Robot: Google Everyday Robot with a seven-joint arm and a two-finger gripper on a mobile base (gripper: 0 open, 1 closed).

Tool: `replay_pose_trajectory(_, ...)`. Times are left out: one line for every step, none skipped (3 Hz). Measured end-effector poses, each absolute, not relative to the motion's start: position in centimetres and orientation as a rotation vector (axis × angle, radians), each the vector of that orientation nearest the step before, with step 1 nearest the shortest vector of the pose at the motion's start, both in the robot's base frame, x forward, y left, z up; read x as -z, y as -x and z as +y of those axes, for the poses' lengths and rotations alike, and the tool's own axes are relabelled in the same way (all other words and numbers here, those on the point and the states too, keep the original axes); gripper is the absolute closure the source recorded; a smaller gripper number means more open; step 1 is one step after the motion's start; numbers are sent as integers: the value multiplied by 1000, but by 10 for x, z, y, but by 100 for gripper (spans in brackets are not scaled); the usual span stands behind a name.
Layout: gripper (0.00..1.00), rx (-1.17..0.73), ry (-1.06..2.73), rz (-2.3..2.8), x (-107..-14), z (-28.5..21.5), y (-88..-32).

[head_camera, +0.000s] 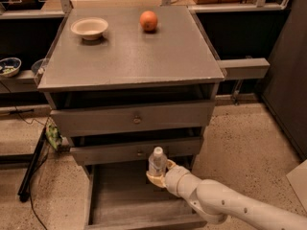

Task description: Place blue plastic bottle into bottom drawer

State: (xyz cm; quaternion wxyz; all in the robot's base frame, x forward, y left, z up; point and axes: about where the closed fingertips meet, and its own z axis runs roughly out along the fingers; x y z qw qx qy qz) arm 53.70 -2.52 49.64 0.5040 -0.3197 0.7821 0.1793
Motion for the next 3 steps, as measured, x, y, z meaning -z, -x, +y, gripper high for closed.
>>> replay_pose_trajectory(100,-411,738,1887,-482,-26,-542)
replay_pose_trajectory(100,-381,693,1884,-465,-30,-555)
replay_pose_trajectory(100,-363,647,1889,-452,-34,-566)
